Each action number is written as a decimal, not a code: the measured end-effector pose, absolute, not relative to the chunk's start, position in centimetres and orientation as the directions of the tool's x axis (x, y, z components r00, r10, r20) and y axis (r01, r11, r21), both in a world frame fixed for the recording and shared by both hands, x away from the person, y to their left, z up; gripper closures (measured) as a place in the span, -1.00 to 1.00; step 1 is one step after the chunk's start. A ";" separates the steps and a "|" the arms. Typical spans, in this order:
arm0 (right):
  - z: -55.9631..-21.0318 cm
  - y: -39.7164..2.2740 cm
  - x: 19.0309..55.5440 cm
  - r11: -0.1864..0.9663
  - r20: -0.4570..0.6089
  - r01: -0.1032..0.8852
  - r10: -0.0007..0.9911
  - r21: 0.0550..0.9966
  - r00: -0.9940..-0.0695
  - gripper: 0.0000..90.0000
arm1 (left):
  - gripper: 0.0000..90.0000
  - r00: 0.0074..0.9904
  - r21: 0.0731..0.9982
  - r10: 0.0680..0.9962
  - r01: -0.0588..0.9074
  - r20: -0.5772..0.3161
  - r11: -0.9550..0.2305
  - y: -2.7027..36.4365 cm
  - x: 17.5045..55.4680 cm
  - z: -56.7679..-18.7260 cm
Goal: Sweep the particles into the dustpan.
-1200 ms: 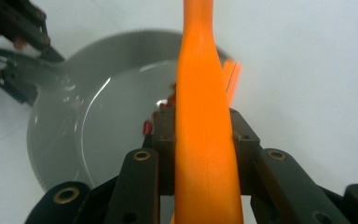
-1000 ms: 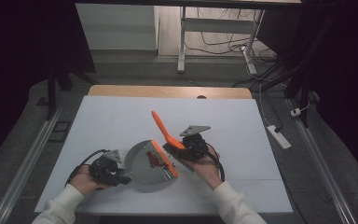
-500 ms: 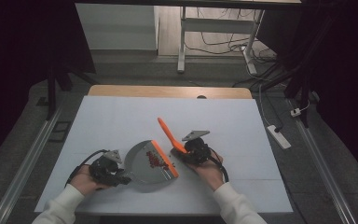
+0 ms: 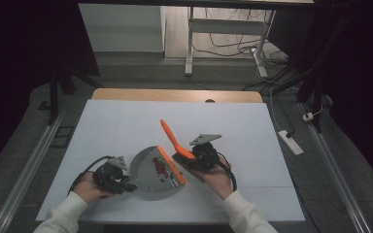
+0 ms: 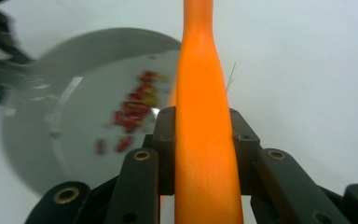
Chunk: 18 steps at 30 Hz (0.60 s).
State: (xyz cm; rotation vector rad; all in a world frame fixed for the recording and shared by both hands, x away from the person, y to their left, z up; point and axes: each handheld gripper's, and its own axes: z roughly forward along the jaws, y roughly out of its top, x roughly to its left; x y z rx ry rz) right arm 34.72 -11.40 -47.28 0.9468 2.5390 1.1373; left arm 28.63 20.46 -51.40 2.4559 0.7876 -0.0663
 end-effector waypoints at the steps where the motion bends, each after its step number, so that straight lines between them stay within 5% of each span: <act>1: -47.3 -11.7 34.8 0.504 0.051 0.472 0.643 0.723 -0.764 0.56 | 0.36 0.827 0.493 0.523 0.550 -0.208 -0.674 20.4 28.6 -51.4; 14: -48.8 -13.5 35.4 0.536 -0.069 0.471 0.708 0.700 -0.703 0.56 | 0.36 0.833 0.486 0.515 0.542 -0.202 -0.685 20.3 28.6 -51.5; 18: -49.3 -13.4 36.6 0.512 -0.026 0.484 0.706 0.710 -0.708 0.56 | 0.36 0.830 0.487 0.520 0.546 -0.203 -0.681 20.2 28.6 -51.5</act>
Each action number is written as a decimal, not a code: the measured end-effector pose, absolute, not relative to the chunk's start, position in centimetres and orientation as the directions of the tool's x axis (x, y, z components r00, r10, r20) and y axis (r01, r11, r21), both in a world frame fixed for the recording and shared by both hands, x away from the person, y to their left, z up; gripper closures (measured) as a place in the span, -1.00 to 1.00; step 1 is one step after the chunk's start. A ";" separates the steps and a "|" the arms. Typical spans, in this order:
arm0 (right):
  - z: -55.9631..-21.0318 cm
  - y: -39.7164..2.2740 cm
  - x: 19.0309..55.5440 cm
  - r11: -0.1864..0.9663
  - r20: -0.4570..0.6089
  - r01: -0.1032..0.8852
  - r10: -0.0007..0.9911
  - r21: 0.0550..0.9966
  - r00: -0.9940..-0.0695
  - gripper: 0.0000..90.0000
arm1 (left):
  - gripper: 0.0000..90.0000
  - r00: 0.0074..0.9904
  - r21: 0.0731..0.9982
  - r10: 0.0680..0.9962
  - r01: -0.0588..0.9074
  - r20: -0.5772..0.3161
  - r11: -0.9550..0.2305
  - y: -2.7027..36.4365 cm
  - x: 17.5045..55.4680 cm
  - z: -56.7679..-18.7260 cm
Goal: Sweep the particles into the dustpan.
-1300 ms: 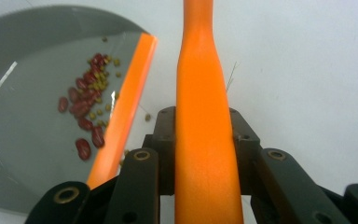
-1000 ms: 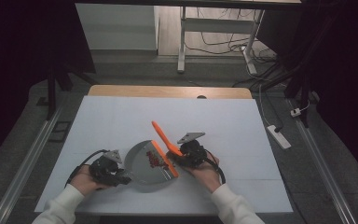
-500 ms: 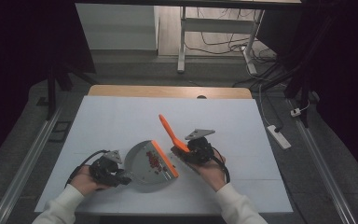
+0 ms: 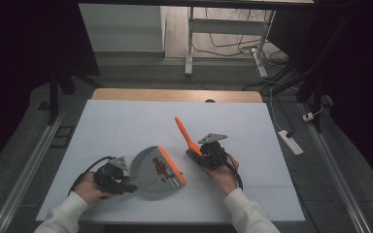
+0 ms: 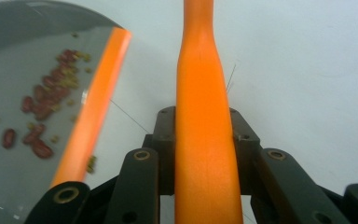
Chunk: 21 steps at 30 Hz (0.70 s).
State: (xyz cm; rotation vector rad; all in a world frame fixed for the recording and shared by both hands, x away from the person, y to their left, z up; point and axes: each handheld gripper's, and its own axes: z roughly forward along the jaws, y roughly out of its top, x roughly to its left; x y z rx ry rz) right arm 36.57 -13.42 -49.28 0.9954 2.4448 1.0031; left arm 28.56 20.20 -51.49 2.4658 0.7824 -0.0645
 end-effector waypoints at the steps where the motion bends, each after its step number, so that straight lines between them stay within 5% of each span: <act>1: -49.3 -13.2 36.5 0.515 -0.022 0.483 0.700 0.708 -0.714 0.56 | 0.36 0.829 0.488 0.521 0.547 -0.204 -0.680 20.2 28.5 -51.5; 6: -49.3 -11.3 34.7 0.568 -0.032 0.453 0.646 0.687 -0.763 0.56 | 0.36 0.830 0.486 0.520 0.546 -0.202 -0.683 20.1 28.6 -51.5; 9: -49.2 -10.1 33.6 0.549 0.083 0.474 0.589 0.688 -0.804 0.56 | 0.36 0.831 0.485 0.519 0.545 -0.202 -0.684 20.2 28.6 -51.6; 11: -48.8 -9.3 32.7 0.578 0.034 0.422 0.562 0.699 -0.826 0.56 | 0.36 0.830 0.489 0.518 0.545 -0.205 -0.681 20.2 28.5 -51.6; 13: -48.1 -9.3 32.7 0.522 0.154 0.454 0.518 0.722 -0.841 0.56 | 0.36 0.830 0.488 0.518 0.547 -0.207 -0.680 20.2 28.5 -51.6; 21: -47.1 -11.7 33.5 0.474 0.092 0.463 0.618 0.749 -0.781 0.56 | 0.36 0.831 0.488 0.517 0.545 -0.204 -0.682 20.2 28.5 -51.6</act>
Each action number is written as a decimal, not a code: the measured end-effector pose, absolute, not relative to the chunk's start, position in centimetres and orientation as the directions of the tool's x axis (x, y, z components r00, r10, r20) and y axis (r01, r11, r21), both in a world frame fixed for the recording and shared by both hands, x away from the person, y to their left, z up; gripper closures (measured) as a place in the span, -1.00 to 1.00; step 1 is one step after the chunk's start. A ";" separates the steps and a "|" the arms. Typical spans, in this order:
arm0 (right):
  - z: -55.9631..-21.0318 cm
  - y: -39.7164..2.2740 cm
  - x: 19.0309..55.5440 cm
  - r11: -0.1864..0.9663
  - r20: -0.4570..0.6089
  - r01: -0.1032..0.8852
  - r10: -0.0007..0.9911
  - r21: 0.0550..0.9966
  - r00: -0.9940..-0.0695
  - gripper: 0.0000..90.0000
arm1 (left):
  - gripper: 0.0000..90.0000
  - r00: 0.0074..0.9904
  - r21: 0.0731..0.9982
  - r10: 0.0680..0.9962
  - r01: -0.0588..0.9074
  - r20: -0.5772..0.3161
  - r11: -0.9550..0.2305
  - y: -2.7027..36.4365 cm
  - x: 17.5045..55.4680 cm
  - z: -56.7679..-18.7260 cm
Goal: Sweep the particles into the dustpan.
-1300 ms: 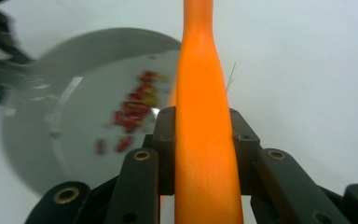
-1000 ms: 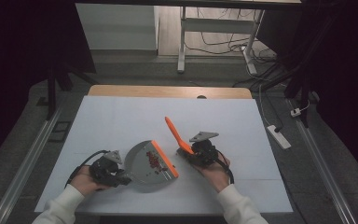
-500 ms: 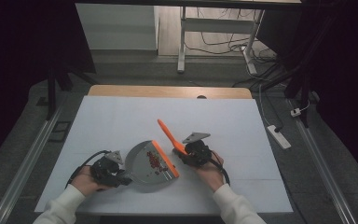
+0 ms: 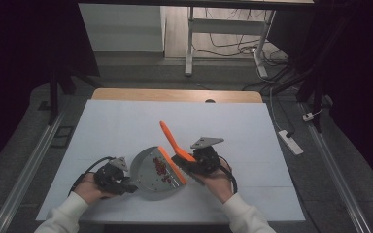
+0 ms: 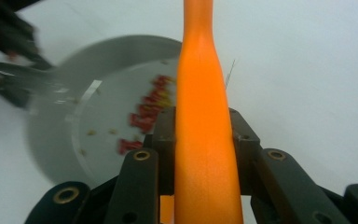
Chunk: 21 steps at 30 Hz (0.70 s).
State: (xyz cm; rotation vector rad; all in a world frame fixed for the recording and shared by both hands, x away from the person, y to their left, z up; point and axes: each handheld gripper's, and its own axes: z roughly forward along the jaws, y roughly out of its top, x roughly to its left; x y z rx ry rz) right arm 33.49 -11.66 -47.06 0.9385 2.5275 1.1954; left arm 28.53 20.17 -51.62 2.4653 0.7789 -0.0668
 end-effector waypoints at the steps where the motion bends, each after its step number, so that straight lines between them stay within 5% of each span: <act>1: -47.2 -12.0 33.7 0.470 0.097 0.474 0.627 0.745 -0.773 0.56 | 0.36 0.831 0.488 0.518 0.544 -0.204 -0.682 20.2 28.5 -51.6; 12: -48.4 -12.9 34.7 0.505 0.027 0.482 0.670 0.716 -0.742 0.56 | 0.36 0.829 0.488 0.521 0.546 -0.202 -0.681 20.2 28.5 -51.7; 21: -49.5 -11.9 34.6 0.480 0.099 0.506 0.648 0.717 -0.756 0.56 | 0.36 0.827 0.495 0.528 0.548 -0.195 -0.674 20.1 28.4 -51.8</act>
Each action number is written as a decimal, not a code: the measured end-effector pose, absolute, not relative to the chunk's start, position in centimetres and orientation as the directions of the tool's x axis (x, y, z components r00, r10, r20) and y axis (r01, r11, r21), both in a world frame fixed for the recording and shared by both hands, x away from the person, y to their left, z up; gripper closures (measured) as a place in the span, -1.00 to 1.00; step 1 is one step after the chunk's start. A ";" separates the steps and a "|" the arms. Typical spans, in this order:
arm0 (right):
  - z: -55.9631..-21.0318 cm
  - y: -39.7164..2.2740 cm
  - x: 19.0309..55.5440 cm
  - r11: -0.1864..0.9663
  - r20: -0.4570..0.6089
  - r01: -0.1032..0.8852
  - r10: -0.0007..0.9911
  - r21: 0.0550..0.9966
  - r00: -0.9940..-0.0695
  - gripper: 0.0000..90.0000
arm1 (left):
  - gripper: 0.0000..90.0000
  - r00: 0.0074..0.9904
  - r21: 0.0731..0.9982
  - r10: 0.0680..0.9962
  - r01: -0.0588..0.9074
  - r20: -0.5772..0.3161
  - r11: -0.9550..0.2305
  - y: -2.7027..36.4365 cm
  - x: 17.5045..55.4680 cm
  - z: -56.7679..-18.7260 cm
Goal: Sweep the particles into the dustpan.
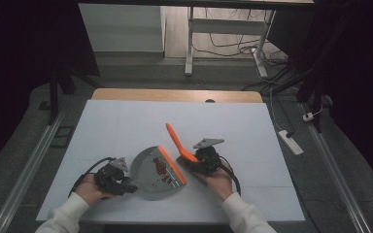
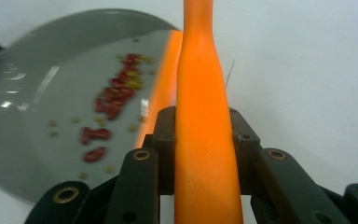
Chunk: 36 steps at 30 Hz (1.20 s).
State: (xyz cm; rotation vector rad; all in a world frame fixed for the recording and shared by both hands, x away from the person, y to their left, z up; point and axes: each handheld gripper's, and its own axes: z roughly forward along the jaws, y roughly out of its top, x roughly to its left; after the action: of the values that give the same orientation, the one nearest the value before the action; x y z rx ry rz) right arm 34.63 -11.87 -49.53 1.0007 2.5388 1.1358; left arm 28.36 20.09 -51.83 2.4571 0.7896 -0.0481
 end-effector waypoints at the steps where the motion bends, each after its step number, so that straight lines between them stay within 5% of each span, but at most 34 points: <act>1: -49.5 -11.4 34.4 0.495 0.097 0.498 0.633 0.712 -0.768 0.56 | 0.36 0.826 0.496 0.529 0.548 -0.193 -0.674 20.1 28.3 -51.8; 12: -48.7 -9.6 32.5 0.519 0.098 0.445 0.565 0.729 -0.819 0.56 | 0.36 0.822 0.520 0.538 0.547 -0.186 -0.657 20.2 28.0 -52.2; 24: -46.8 -14.9 34.9 0.357 0.125 0.501 0.704 0.789 -0.699 0.56 | 0.37 0.815 0.571 0.554 0.539 -0.169 -0.619 20.6 27.9 -52.2; 36: -46.4 -16.6 35.4 0.313 0.148 0.502 0.715 0.806 -0.683 0.56 | 0.37 0.773 0.655 0.616 0.546 -0.154 -0.522 21.7 27.5 -51.1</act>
State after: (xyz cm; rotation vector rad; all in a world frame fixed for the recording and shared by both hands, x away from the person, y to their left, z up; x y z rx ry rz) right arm 35.37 -16.60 -46.43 1.1099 2.3426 1.3054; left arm 27.48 21.65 -51.09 2.2487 0.8610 0.1252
